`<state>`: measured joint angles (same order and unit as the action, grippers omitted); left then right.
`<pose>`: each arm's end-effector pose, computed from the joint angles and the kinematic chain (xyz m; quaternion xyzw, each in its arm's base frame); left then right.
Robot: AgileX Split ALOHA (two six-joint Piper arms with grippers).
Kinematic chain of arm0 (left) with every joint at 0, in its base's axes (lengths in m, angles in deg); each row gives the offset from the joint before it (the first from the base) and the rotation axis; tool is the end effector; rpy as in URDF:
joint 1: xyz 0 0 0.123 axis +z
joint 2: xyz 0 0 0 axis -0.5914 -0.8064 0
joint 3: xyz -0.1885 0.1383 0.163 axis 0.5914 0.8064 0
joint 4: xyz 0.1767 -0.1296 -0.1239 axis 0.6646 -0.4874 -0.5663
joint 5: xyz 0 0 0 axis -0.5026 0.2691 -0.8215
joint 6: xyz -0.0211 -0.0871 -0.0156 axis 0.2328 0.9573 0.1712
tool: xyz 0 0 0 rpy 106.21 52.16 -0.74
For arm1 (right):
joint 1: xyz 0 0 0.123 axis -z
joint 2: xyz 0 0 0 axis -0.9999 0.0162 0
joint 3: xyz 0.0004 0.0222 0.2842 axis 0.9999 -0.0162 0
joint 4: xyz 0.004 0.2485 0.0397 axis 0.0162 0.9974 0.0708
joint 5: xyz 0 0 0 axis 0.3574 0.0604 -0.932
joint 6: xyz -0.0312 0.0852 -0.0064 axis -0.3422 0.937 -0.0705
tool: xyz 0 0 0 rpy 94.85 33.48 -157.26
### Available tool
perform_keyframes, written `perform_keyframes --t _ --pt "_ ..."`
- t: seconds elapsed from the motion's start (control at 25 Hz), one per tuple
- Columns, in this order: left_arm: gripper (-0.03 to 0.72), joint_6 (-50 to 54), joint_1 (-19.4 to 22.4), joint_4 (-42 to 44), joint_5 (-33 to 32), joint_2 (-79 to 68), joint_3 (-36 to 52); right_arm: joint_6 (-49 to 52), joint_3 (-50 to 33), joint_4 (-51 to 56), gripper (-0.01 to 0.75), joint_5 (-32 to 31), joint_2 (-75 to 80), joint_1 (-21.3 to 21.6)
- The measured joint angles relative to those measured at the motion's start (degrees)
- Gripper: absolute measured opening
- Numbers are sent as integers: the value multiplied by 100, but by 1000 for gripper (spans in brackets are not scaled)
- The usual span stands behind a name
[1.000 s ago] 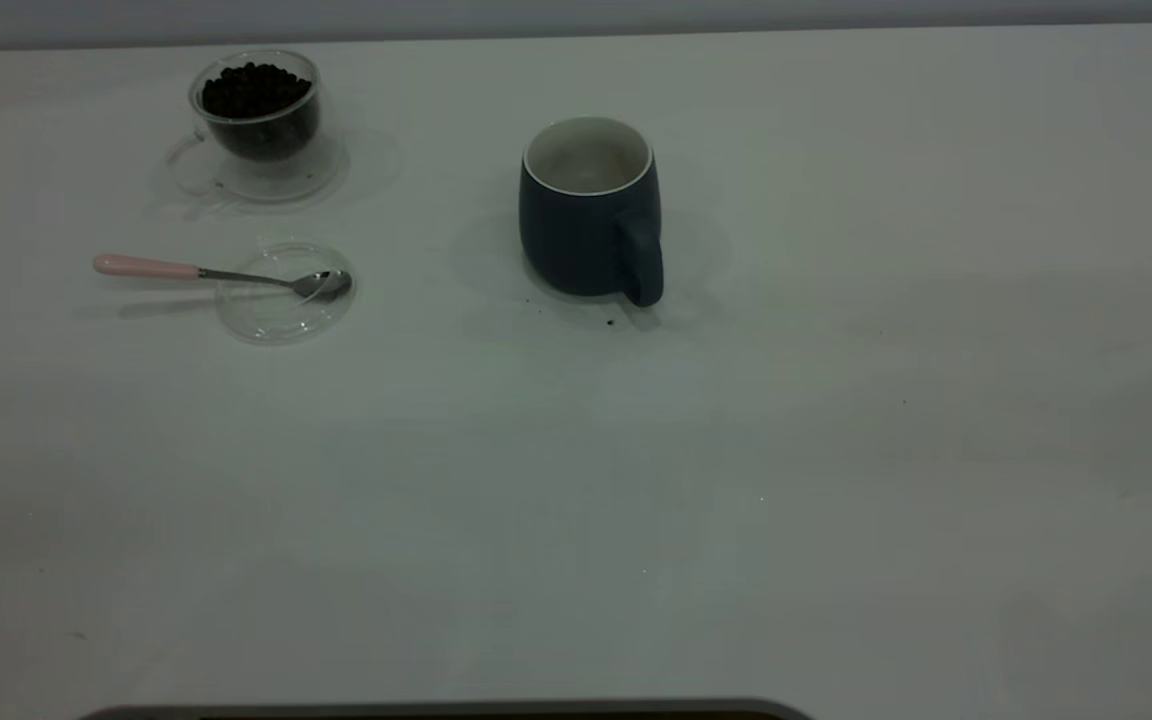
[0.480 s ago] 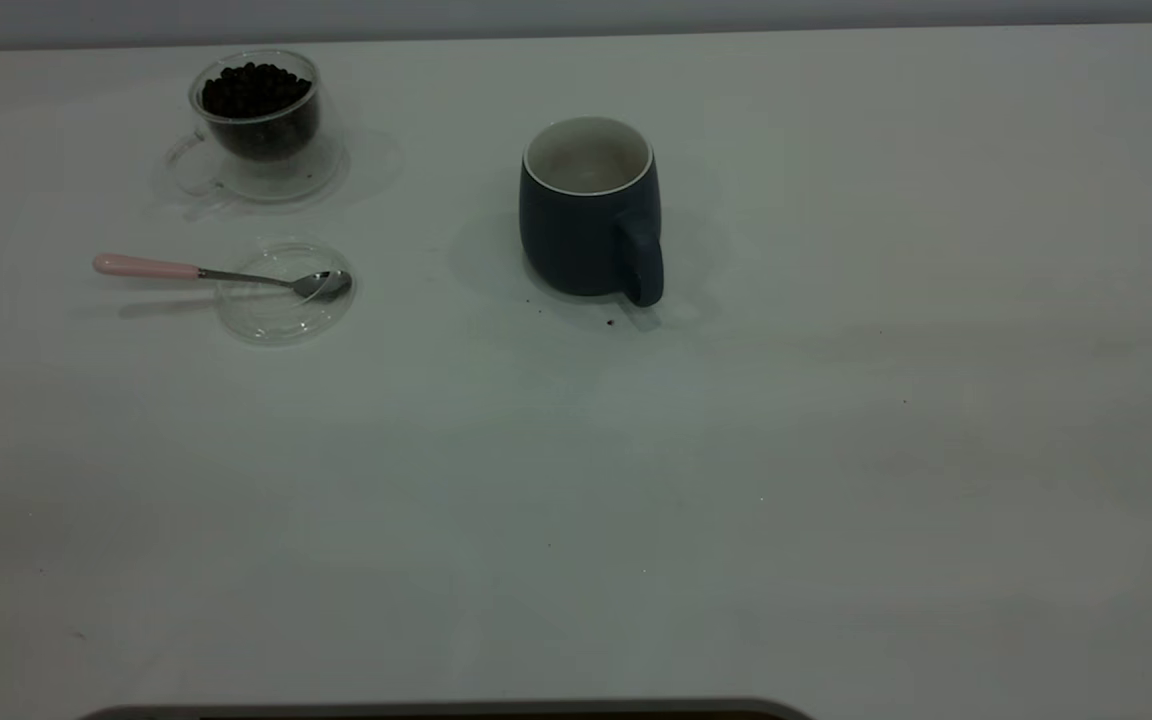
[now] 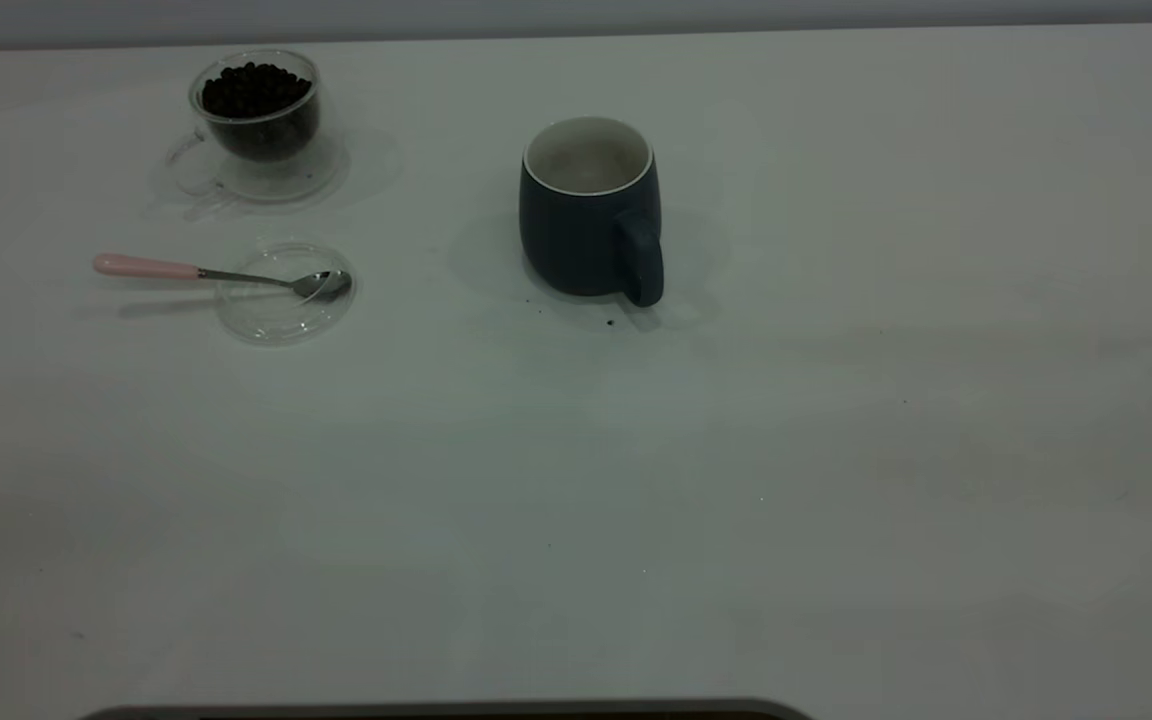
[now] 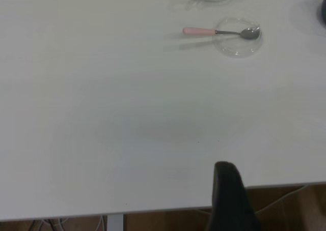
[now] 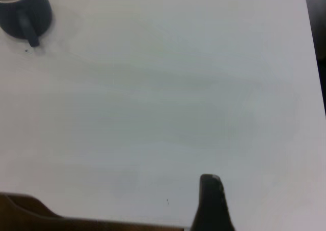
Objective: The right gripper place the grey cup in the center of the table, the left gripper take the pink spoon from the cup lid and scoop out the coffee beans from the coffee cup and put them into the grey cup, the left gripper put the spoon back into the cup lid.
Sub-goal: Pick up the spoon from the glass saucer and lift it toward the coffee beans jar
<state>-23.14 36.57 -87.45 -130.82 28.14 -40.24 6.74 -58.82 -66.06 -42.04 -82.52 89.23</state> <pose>-0.0092 -0.0029 0.2676 0.0245 0.8702 -0.0021 0.4922 0.0055 0.0044 0.2639 -0.0457 0.8925 0.0028 0.4487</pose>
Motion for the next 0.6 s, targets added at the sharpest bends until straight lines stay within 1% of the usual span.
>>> perform_keyframes --t 0.6 --pt "517 0 0 0 0 0 0 -5 0 11 591 0 -226 0"
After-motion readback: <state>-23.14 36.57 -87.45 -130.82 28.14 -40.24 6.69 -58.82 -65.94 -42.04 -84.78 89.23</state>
